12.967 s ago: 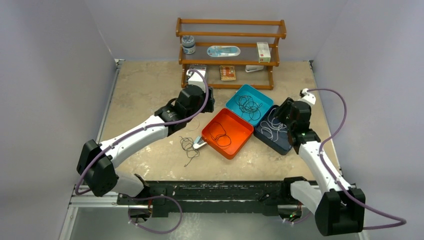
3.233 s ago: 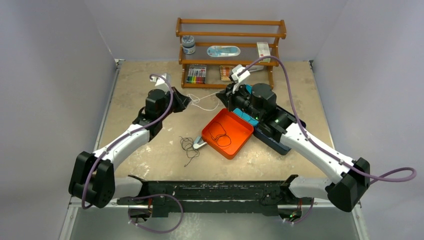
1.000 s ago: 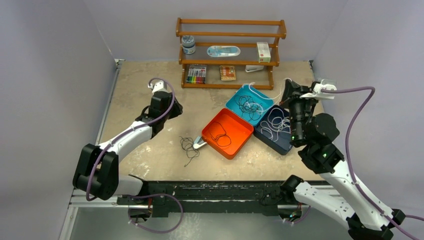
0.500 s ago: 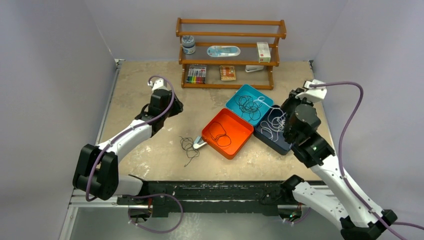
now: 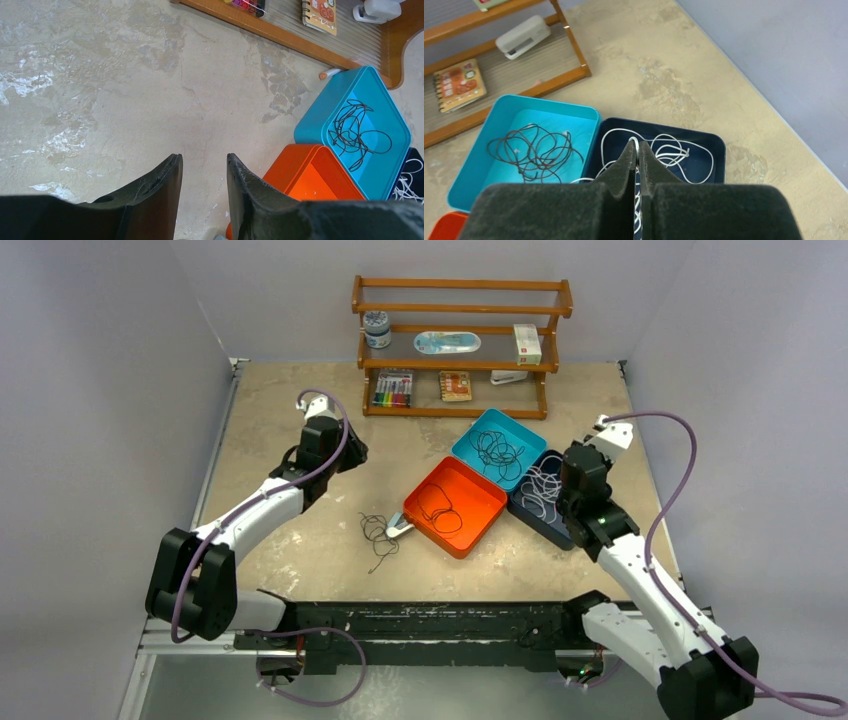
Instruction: Untangle the cables
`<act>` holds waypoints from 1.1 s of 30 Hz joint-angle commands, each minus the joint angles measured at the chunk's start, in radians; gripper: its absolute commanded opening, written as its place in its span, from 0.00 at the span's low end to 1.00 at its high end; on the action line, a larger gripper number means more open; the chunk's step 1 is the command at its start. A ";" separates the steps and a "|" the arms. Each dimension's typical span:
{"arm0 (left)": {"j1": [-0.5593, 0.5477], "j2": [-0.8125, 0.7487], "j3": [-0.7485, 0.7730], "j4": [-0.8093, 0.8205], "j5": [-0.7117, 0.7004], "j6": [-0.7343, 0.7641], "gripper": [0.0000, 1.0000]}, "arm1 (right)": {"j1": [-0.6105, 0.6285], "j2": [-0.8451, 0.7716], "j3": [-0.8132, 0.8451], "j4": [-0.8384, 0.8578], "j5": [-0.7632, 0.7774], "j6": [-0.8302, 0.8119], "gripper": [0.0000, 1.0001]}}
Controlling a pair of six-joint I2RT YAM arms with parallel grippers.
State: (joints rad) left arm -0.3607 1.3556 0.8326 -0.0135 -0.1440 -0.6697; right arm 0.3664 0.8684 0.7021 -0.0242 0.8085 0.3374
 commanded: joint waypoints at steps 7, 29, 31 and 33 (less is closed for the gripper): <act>0.006 0.006 0.044 0.028 0.024 -0.002 0.37 | -0.073 0.136 -0.017 0.005 -0.016 0.143 0.00; 0.005 -0.010 0.039 -0.001 0.004 -0.005 0.41 | -0.135 0.204 0.016 -0.023 -0.174 0.198 0.40; 0.006 -0.010 0.036 -0.002 0.004 -0.006 0.41 | -0.135 0.173 0.017 -0.002 -0.176 0.167 0.40; 0.006 -0.009 0.032 -0.002 0.006 -0.008 0.42 | -0.135 0.135 0.012 0.021 -0.193 0.137 0.41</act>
State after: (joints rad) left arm -0.3603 1.3613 0.8337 -0.0372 -0.1284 -0.6704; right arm 0.2352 1.0767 0.6785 -0.0658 0.6308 0.5289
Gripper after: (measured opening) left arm 0.412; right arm 0.403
